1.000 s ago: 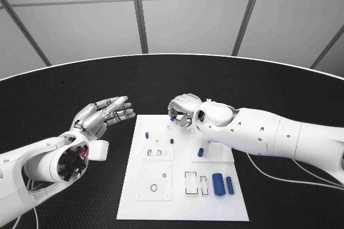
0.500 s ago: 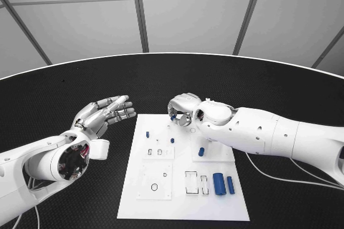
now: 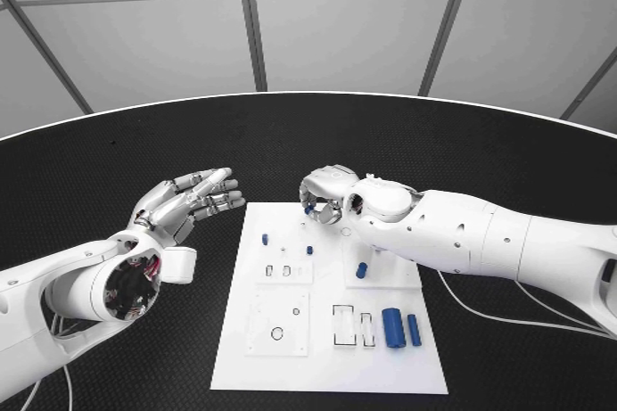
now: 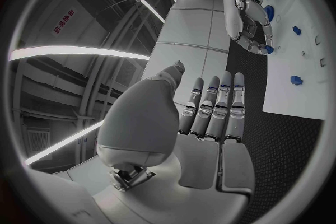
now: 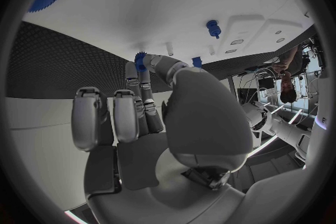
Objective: Assemble the parts on the task board
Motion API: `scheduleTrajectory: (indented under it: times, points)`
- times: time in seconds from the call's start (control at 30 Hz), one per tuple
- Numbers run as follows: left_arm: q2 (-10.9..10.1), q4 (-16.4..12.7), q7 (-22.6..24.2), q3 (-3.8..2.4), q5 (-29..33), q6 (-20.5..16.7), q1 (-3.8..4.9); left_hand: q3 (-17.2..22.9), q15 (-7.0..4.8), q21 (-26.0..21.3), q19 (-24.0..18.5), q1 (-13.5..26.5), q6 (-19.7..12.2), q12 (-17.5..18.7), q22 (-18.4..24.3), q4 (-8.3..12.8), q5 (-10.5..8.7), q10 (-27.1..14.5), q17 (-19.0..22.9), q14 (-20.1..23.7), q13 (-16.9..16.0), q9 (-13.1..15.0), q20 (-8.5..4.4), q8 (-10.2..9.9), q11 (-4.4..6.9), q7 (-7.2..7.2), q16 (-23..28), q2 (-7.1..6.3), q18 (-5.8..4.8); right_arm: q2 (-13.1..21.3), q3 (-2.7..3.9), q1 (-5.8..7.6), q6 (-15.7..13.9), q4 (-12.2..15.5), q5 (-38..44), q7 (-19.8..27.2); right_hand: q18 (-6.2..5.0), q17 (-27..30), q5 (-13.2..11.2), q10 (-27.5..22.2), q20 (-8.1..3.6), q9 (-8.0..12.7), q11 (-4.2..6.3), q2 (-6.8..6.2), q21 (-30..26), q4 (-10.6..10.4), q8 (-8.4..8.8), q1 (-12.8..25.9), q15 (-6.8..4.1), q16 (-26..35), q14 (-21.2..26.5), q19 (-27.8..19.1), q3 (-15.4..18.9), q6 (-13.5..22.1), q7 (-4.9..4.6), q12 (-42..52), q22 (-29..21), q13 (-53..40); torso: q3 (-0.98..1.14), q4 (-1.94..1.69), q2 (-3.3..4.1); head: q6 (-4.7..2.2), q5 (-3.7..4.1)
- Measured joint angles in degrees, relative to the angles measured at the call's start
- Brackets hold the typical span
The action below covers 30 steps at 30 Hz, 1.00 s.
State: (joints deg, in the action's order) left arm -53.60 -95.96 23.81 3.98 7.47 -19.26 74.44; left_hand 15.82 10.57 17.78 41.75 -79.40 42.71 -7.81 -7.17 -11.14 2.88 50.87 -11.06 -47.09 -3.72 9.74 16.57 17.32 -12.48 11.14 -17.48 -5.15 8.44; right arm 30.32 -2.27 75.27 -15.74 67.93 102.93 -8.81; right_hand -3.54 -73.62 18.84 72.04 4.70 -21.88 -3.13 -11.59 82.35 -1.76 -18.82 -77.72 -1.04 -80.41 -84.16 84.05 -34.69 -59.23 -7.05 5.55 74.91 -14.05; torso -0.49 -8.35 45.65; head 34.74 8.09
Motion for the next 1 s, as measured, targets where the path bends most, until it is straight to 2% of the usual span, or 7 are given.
scheduleTrajectory:
  times: [0.2,0.27,0.43,0.6,0.67,0.83,1.0]
  points:
    - [0.0,0.01,-0.13,0.0,0.0,0.16,0.09,0.0,0.0,0.0,0.0,0.0,0.0,0.0,0.0,0.0,0.0,0.0,0.0,0.0,0.0,0.0,0.0,0.0,0.0,0.0,0.0,0.0,0.0,-0.28,0.0,0.02,0.0,-0.34,0.0,0.04,0.0,0.19,-0.38,-0.11,0.0,-0.02,-0.11,-0.04,0.0,0.0,0.04,0.26,0.0,0.0,0.0,0.0,0.0,0.12,-0.11,-0.26,0.0,-0.02,-0.01,-0.02,0.02,0.14,-0.04]
    - [-0.04,-0.02,-0.16,0.0,0.0,0.2,0.11,0.0,0.0,0.0,0.0,0.0,0.0,0.0,0.0,0.0,0.0,0.0,0.0,0.0,0.0,0.0,0.0,0.0,0.0,0.0,0.0,0.0,0.0,-0.33,0.0,0.03,0.07,-0.42,0.0,0.06,0.0,0.33,-1.48,-1.08,0.0,-0.1,-0.48,0.31,0.0,0.0,0.81,0.61,0.0,0.0,0.0,0.0,-0.01,1.23,-0.41,-1.06,0.0,0.22,-0.01,-0.02,0.02,0.18,-0.04]
    - [-0.12,-0.02,-0.27,0.0,0.0,0.27,0.18,0.0,0.0,0.0,0.0,0.0,0.0,0.0,-0.01,0.0,0.0,0.0,0.0,0.0,0.0,0.01,0.0,0.0,0.0,0.0,0.0,0.0,0.0,-0.41,0.0,0.13,0.38,-0.58,0.0,0.19,0.0,0.82,-2.37,-2.97,0.0,-0.12,-1.29,-0.39,-0.01,0.07,2.24,1.84,0.27,0.0,0.27,0.0,-0.31,2.88,-1.05,-1.83,0.0,0.9,-0.01,-0.03,0.03,0.25,-0.03]
    - [-0.15,-0.01,-0.34,0.0,0.0,0.31,0.23,0.0,0.0,0.0,0.0,0.0,0.0,0.28,-0.01,0.0,0.0,0.0,0.0,0.0,0.0,0.01,0.0,-0.22,0.0,0.0,0.0,0.0,0.0,-0.42,0.0,0.2,1.36,-0.81,-0.06,0.43,-0.01,3.06,-4.04,-8.38,1.74,1.28,-2.85,-2.5,-2.85,-0.83,6.02,4.21,1.98,1.24,0.14,-1.02,-0.93,7.85,-2.57,-1.83,-0.46,2.76,-0.01,0.01,0.03,0.28,-0.09]
    - [-0.15,0.05,-0.35,0.0,0.0,0.31,0.25,0.0,0.0,0.0,0.0,0.0,0.0,0.28,0.0,0.0,0.0,0.0,0.0,0.0,0.0,0.01,0.0,-0.22,0.0,0.0,0.0,0.0,0.0,-0.33,0.0,0.22,1.61,-0.85,-0.11,0.52,0.0,3.82,-5.87,-10.06,2.13,1.91,-3.01,-3.05,-4.43,-1.37,7.59,4.72,1.99,1.66,0.14,-2.01,-0.28,10.02,-2.81,-1.83,-2.25,3.49,0.0,0.03,0.04,0.25,-0.1]
    - [-0.13,0.21,-0.43,0.0,0.0,0.34,0.26,0.0,0.0,0.0,0.0,0.0,0.0,0.28,0.05,0.0,0.0,0.0,0.0,0.0,0.0,-0.01,0.0,-0.22,0.0,0.0,0.0,0.0,0.0,0.31,-0.01,0.24,1.67,-0.35,-0.24,0.63,-0.01,4.65,-6.28,-11.86,2.26,2.36,-3.21,-3.46,-6.26,-1.66,8.5,4.35,1.98,1.96,0.14,-2.89,1.68,10.73,-3.17,-1.83,-4.58,4.36,0.04,0.1,0.01,0.24,-0.12]
    - [-0.2,0.21,-0.52,0.0,0.0,0.54,0.27,0.16,0.0,0.0,0.0,0.0,0.0,0.28,0.05,0.16,0.0,-0.2,0.0,0.0,0.0,-0.03,0.0,-0.22,-0.2,0.0,0.0,0.0,0.0,2.44,-0.01,0.25,0.73,2.0,-2.34,0.6,-0.01,6.09,-6.29,-12.06,2.26,2.43,-3.01,-3.46,-7.49,-1.93,8.5,4.35,1.98,2.89,0.14,-3.5,3.01,10.73,-3.17,-1.83,-6.02,4.68,0.09,0.17,-0.12,0.33,-0.12]
